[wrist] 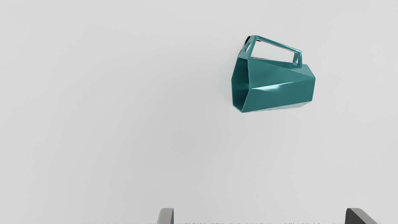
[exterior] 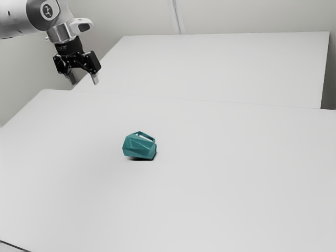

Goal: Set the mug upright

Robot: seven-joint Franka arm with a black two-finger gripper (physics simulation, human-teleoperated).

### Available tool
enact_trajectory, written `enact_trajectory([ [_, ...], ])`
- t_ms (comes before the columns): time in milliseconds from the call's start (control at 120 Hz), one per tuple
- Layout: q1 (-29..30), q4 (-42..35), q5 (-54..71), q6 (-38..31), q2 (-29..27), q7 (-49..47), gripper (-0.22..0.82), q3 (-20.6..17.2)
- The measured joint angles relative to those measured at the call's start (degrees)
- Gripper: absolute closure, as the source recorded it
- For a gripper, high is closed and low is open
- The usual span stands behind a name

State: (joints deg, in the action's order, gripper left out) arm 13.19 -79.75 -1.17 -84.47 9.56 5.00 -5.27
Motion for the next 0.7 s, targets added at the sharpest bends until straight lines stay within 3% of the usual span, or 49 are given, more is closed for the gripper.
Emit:
enact_trajectory([
  [267,0.0,-0.6,-0.6,0.8,2.2,2.1,0.00,0.9],
  [525,0.0,-5.8,-1.9,-0.4,4.1,3.4,0.00,1.1],
  [700,0.1,-9.7,-9.0,-1.8,4.2,4.1,0.00,3.5],
])
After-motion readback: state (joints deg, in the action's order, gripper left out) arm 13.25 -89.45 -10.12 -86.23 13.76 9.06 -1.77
